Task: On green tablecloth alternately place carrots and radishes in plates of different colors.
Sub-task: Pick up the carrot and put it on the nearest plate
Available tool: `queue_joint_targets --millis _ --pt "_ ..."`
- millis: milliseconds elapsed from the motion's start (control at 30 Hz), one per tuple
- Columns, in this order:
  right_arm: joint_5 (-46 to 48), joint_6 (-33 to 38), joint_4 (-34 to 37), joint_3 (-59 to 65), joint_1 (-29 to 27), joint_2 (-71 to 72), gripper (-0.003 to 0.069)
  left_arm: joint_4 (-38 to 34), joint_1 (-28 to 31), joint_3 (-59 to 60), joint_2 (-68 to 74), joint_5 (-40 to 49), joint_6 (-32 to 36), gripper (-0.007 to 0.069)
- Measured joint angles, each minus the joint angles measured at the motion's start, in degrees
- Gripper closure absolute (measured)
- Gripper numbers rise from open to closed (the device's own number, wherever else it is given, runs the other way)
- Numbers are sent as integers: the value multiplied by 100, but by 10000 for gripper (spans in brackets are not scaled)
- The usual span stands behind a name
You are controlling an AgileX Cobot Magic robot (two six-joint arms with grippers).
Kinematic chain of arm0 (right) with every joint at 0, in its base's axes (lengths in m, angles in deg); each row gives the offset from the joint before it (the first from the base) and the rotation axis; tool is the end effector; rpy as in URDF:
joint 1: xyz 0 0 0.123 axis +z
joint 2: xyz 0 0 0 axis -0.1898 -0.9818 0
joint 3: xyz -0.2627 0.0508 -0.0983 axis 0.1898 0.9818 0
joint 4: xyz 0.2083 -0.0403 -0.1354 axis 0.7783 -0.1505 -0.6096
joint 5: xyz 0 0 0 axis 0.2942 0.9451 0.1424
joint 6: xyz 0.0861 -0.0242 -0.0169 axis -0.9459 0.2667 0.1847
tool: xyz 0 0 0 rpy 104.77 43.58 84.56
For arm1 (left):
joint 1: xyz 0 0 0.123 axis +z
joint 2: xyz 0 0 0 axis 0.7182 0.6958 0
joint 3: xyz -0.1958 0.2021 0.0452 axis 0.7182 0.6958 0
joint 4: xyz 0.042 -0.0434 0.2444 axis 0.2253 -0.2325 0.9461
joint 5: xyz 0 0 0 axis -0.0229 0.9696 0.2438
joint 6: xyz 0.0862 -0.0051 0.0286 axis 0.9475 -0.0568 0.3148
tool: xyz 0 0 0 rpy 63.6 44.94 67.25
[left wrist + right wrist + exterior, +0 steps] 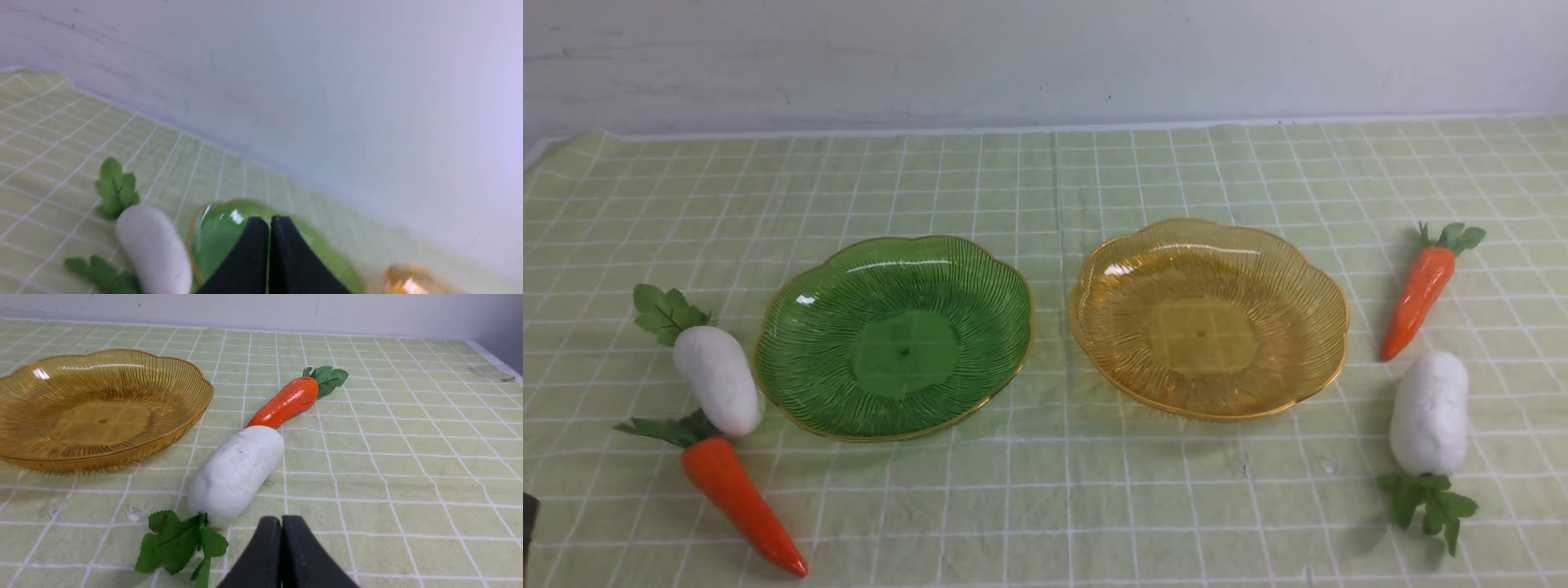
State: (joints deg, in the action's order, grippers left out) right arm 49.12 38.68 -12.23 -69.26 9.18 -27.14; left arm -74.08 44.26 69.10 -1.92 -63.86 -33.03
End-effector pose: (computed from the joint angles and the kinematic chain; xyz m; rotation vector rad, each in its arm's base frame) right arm 0.0520 -0.0027 0.1723 -0.0168 1.8731 -0.0723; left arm 0.0558 0.0021 0.2119 -0.3969 1.3741 -0.4437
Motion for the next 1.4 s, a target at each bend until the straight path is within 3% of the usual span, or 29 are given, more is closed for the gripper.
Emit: queue_joint_targets --millis 67,167,300,433,467,567,600,667,800,1100,1400 --pt "0 0 0 0 0 0 674 -367 0 0 0 -355 -181 632" --pt "0 0 0 0 0 0 674 -1263 0 -20 0 -1824 -773 632" --pt "0 0 0 0 0 0 674 -1208 2 -590 0 -1526 -908 632" --pt "-80 -29 225 0 0 0 674 -206 7 -2081 199 685 -814 632" --pt "-97 -60 266 6 0 0 674 -150 7 -2167 235 837 -809 632" --pt "-684 -383 1186 45 0 0 674 714 7 -3570 1190 3529 -763 632" --pt "-785 -478 1333 45 0 0 674 815 7 -3775 1422 3850 -748 632" --pt "-1329 -900 2277 45 0 0 674 1440 7 -4397 2425 5715 -746 632" --pt "-1704 -1201 3562 45 0 0 674 2153 7 -4721 3979 7239 -746 632" --pt "-1829 -809 4116 45 0 0 674 2206 7 -4741 5749 6509 -746 632" --pt "109 -96 4044 -1520 30 -698 674 2132 7 -4748 6784 5422 -734 601"
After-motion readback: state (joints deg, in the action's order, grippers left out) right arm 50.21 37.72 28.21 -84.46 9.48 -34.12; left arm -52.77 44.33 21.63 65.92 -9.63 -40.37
